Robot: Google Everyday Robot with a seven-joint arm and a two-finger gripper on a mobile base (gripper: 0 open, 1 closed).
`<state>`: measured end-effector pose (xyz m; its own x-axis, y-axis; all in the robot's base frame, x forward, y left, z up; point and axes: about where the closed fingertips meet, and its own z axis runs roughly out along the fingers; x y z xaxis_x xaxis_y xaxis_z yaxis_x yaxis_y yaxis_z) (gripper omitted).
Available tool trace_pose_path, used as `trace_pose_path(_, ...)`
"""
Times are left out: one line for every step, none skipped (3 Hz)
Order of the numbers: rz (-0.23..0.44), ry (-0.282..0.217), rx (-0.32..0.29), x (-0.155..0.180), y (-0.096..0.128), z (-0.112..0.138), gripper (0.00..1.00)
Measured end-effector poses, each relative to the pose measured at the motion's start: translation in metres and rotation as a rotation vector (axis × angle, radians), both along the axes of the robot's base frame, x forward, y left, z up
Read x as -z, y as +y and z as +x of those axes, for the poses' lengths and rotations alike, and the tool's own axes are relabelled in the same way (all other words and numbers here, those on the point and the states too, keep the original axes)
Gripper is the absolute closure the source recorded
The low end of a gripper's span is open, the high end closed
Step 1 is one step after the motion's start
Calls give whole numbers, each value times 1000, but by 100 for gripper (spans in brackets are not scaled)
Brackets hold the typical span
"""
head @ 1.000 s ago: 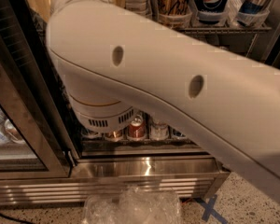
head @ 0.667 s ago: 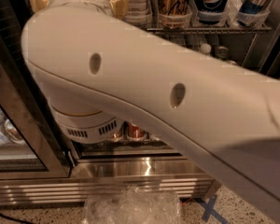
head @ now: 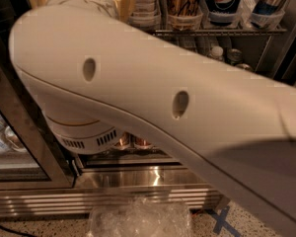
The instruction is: Pick water bottle from top shelf of fridge
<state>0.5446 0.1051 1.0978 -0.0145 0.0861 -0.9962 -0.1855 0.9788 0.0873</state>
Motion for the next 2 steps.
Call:
trace_pose_path(10,0,2,3,6,2,1)
trace_pose_path(7,10,19,9,5,7,10)
